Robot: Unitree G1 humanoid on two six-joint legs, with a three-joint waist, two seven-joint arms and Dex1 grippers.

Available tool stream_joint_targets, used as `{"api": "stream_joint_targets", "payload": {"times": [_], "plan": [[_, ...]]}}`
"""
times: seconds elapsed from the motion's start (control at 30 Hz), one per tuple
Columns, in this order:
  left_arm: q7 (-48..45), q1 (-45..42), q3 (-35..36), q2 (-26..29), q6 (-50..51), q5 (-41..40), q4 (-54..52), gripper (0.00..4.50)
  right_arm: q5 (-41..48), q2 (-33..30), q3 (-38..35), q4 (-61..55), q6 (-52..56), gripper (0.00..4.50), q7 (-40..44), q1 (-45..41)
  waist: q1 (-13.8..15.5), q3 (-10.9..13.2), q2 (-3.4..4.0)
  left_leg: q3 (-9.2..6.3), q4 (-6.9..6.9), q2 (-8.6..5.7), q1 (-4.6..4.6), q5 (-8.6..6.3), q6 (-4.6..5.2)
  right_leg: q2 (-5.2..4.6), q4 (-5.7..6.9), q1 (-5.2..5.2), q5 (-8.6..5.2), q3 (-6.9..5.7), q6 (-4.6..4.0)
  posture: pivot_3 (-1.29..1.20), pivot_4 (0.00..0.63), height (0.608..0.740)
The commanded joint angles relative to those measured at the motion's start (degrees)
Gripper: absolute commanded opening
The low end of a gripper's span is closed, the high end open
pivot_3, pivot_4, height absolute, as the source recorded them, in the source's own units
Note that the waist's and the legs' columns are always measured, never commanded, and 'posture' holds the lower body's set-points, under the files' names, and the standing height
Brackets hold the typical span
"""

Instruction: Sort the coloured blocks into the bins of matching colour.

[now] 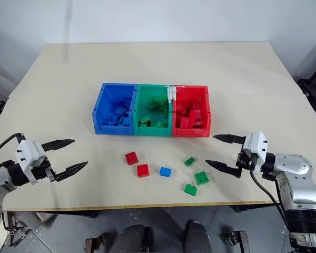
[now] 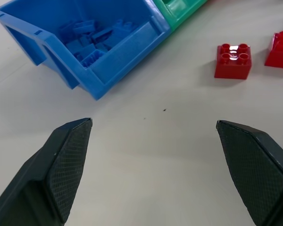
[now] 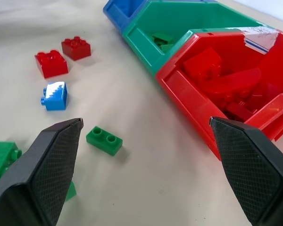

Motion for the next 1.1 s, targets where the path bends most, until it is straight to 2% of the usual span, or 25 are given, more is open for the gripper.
{"api": "stream_joint_targets", "payload": {"times": [0.03,0.2,0.37,0.47,0.57,0.67,0.8,1.03,1.1], "plan": [[0.1,-1.7,-0.1,-0.3,1.7,-1.6,-0.6,4.48,0.6,-0.2,-1.3,-3.3,-1.1,4.5,0.1,1.4,0.1,0.0,0.0,-0.01,0.0,0.0,0.0,0.0,0.0,0.0,0.0,0.0,0.0,-0.01,0.0,0.0,0.15,0.74],[-1.5,-3.8,-5.8,-2.4,7.9,-5.8,-8.2,4.48,0.7,-4.2,-6.5,-2.6,-1.8,4.5,0.6,4.5,0.4,0.0,0.0,-0.02,0.01,-0.01,0.0,0.0,0.02,-0.06,0.0,0.03,0.01,0.0,0.01,0.0,0.15,0.74],[-2.7,-7.8,-16.7,-6.0,9.0,-4.1,-16.2,4.48,-1.4,-11.2,-8.4,3.5,-5.9,4.5,8.0,8.2,1.3,0.0,-0.01,0.08,0.05,-0.11,0.03,0.0,0.03,-0.07,-0.01,0.12,0.01,-0.04,0.02,0.0,0.15,0.74],[-2.6,-9.4,-20.7,-7.4,10.3,-3.9,-18.4,4.48,-1.8,-12.5,-6.9,5.1,-7.4,4.5,10.9,7.1,1.1,0.0,-0.02,0.4,0.08,-0.08,0.08,0.02,0.02,-0.04,-0.01,0.17,0.01,-0.07,0.02,0.0,0.15,0.74],[-3.9,-8.6,-22.4,-6.6,9.1,-2.4,-18.9,4.48,-2.3,-11.8,-3.2,3.7,-5.8,4.5,12.8,4.9,0.4,0.0,0.0,0.46,0.07,0.03,0.13,0.04,-0.03,0.05,-0.01,0.17,0.0,-0.04,0.01,0.0,0.15,0.74],[-4.4,-6.3,-21.9,-5.3,7.1,-0.8,-18.8,4.48,-2.4,-10.6,1.7,0.6,-2.3,4.5,13.6,2.2,-0.1,0.0,0.0,0.46,0.07,0.07,0.14,0.05,-0.06,0.08,-0.01,0.17,0.0,-0.04,0.0,0.0,0.15,0.74],[-4.7,-0.7,-16.3,-3.2,7.0,-2.6,-18.7,4.48,-4.4,-9.6,9.7,-2.4,2.7,4.5,14.7,-2.1,0.0,0.0,0.0,0.12,0.08,0.1,0.12,0.05,-0.05,0.07,-0.02,0.15,0.0,-0.03,0.0,0.0,0.15,0.74],[-6.5,10.3,-10.0,-0.4,7.1,-4.3,-22.3,4.48,-10.3,-6.3,18.2,1.9,1.2,4.5,15.2,-8.8,0.5,0.0,0.0,-0.17,0.1,0.11,0.03,0.03,-0.02,-0.08,-0.04,0.15,0.0,-0.09,0.0,0.0,0.15,0.74],[-5.7,11.1,-10.1,-0.9,7.6,-4.6,-24.3,4.5,-11.8,-5.4,19.3,4.0,-0.7,4.11,14.6,-9.8,1.0,0.0,0.0,-0.18,0.1,0.1,0.02,0.02,0.01,-0.11,-0.05,0.15,0.0,-0.09,0.0,0.0,0.15,0.74]]}}
